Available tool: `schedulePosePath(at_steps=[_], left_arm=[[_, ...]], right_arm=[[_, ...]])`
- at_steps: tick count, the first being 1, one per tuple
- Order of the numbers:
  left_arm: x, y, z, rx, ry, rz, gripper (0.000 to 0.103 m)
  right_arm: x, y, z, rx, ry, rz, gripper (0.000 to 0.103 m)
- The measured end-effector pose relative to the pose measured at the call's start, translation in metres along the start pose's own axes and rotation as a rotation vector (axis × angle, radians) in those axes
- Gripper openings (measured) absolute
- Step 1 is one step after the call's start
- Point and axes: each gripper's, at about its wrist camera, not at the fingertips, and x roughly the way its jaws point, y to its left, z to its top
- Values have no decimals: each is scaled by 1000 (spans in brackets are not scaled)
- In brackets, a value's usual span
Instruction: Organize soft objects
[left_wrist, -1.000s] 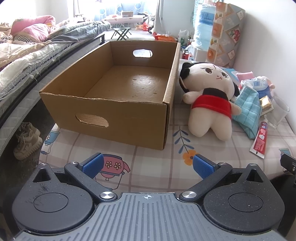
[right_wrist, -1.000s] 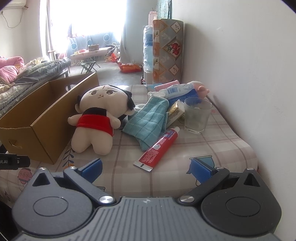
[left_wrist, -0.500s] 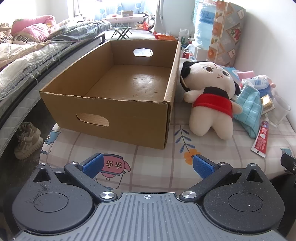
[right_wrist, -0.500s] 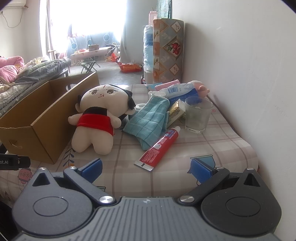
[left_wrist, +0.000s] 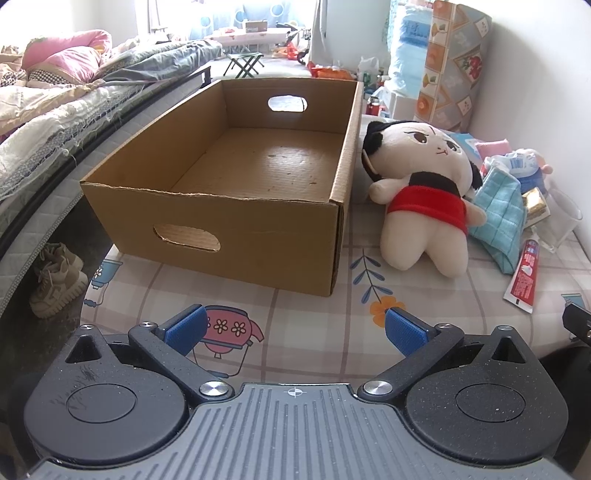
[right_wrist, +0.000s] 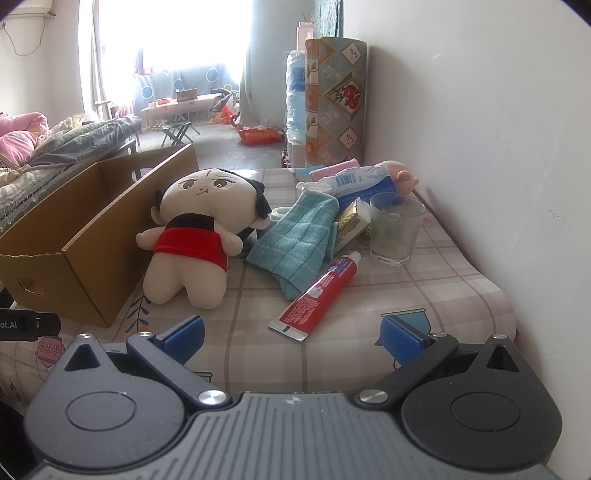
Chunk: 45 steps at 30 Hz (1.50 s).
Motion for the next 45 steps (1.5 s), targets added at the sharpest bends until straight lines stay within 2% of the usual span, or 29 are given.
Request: schedulePosePath(at_steps=[26,32,39,45], left_arm=[[8,1,1,5,22,20,103],[11,-5,1,39,13,13,103],[4,-27,5,155,-56,-58,103],[-7,-51,9,272,-140,-168,103]], right_arm=[[5,2,-2,7,4,3,103],[12,-1,-2,19,18,-8,103],[19,-17,-4,64,12,-15,103],[18,-42,0,112,-83,6,103]])
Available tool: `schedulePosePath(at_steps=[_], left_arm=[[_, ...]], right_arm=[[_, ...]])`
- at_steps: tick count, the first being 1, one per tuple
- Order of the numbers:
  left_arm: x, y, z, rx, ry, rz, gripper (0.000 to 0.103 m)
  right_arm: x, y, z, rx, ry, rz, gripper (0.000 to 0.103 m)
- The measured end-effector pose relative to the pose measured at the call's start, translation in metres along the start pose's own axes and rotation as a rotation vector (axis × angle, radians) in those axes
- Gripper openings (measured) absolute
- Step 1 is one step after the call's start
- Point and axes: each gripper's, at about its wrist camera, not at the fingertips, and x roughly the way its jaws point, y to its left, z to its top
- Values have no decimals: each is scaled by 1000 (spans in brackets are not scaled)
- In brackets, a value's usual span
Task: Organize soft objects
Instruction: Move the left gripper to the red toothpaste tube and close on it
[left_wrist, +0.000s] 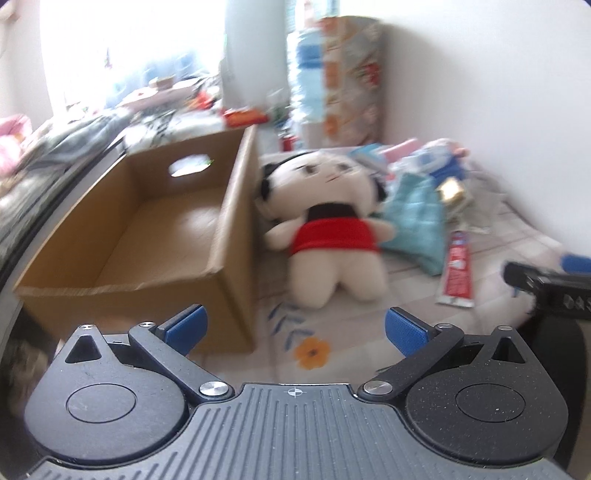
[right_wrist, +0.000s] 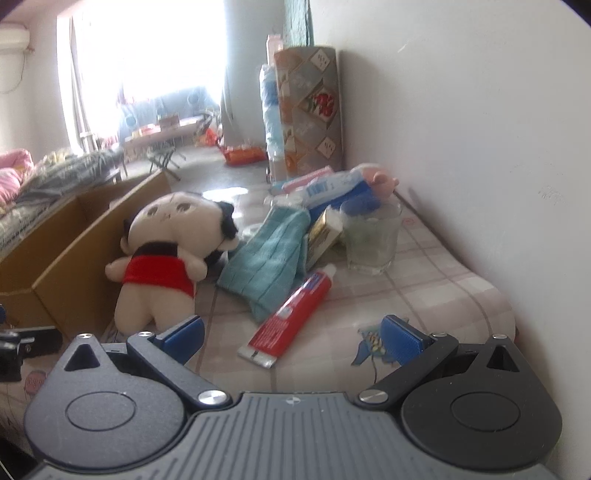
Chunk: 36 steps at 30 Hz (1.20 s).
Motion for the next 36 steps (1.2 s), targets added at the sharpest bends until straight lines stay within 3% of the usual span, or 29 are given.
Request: schedulePosePath(at_steps=[8,13,15,18,20,27,34,36], left_arm=[[15,-26,19,41,-29,-236,103],[33,-59,32,112,-10,-342,96],[40,-75,37,146,5,-368,94],[55,-95,43,189,21,-418,82],[65,-108,46,218,24,-444,71],[113,-150,57,315,107,-452,48],[154,-175,57,363,214,-366,30],[156,-175,56,367,204,-335,29]], right_arm=[[10,-31,11,1,-131,41,103],[26,-57,15,59,-129,71,101],[36,-68,17,89,-105,96,93],[49,-80,19,129,-69,123,80],[54,-86,18,147,-57,133,78],[72,-108,8,222,-22,117,63],[81,-122,-2,256,-9,101,57],[82,-124,-2,257,-8,97,55]])
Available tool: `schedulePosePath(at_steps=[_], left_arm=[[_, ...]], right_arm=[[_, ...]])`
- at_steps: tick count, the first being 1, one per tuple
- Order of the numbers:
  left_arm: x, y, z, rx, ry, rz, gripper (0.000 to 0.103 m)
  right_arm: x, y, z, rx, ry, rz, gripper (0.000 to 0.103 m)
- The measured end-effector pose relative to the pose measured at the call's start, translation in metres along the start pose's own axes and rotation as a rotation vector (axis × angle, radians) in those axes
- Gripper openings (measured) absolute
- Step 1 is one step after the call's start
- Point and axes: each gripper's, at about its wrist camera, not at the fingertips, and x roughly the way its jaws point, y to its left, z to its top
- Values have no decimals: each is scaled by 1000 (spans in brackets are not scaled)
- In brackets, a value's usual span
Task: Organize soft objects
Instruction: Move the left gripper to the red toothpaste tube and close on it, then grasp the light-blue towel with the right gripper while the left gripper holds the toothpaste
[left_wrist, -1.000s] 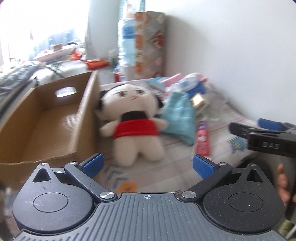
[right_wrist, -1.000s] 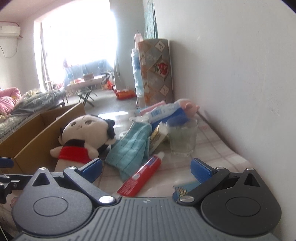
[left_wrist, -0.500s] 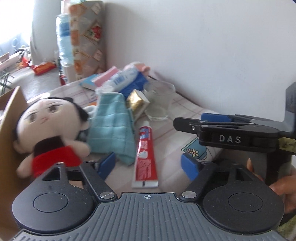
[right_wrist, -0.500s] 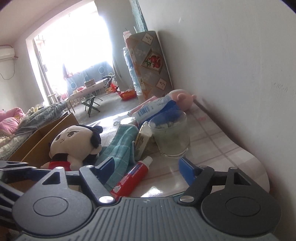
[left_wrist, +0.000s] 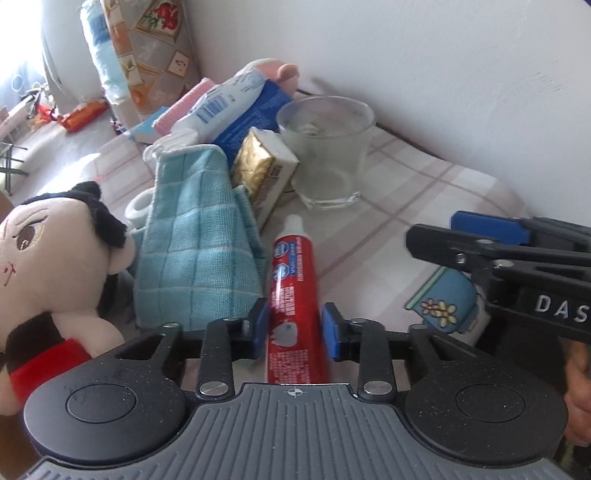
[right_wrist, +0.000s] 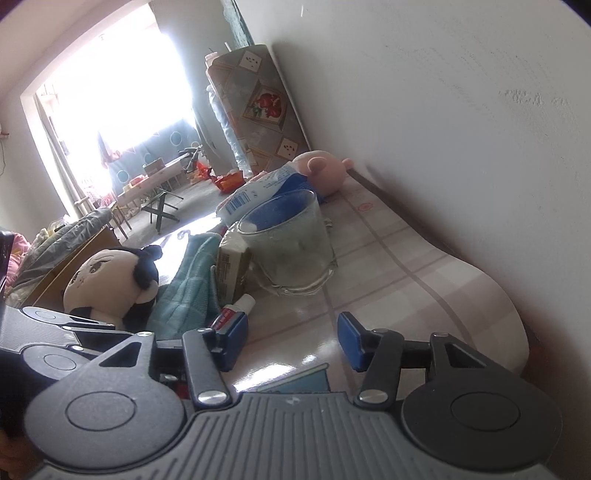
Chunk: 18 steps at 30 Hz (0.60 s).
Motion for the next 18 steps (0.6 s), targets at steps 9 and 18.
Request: schedulePosePath(at_steps=[9,18], left_arm=[[-20,11,-20,-90,20,28,28],[-45,27,-53,-167,38,56,31]], right_arm=[[-8,5,3,-23,2,11,53],[6,23,17,-30,87,145,57]])
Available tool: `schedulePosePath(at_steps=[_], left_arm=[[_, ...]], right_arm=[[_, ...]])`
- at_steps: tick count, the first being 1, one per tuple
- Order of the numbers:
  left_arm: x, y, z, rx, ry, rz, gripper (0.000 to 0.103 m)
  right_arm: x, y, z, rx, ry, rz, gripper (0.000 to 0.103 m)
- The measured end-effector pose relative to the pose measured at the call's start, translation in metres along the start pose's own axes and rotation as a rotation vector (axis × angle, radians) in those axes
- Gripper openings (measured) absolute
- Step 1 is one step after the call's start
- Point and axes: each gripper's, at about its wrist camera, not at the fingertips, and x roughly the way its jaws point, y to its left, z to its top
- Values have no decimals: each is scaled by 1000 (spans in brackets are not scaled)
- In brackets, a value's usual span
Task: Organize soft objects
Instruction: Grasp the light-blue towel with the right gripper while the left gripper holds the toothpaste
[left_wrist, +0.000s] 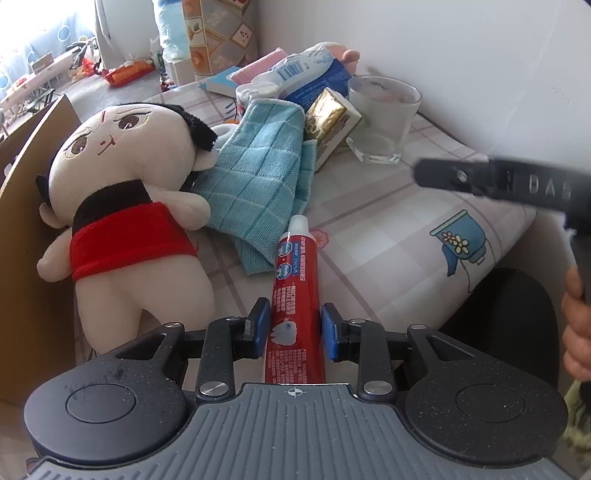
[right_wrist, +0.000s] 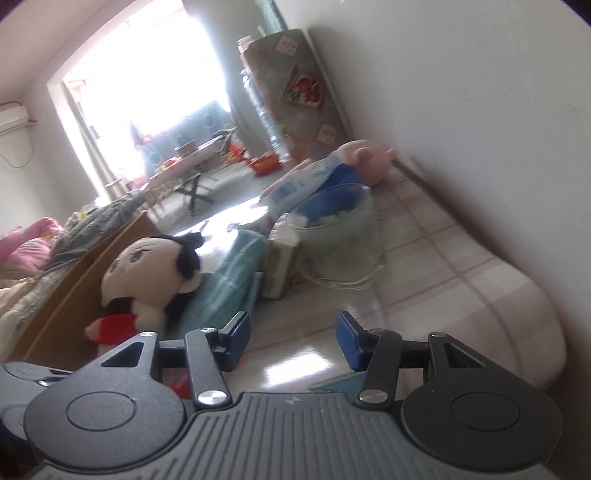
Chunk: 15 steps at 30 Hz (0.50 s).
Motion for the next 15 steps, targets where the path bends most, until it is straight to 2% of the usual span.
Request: schedulePosePath(at_steps=[1,3,9,15], left_arm=[[2,1,1,2,1,-1,31],[7,2,3,0,-1,1,33],[15,19,0,-78,-4,-61,32],[8,30,-11,-102,-10,-66,32]], right_arm=[[4,3,4,-2,16,24,59],[13,11,11,-11,38,64,70],[52,26,24,-1,114,99,72],[100,42,26,-9,215,94,72]])
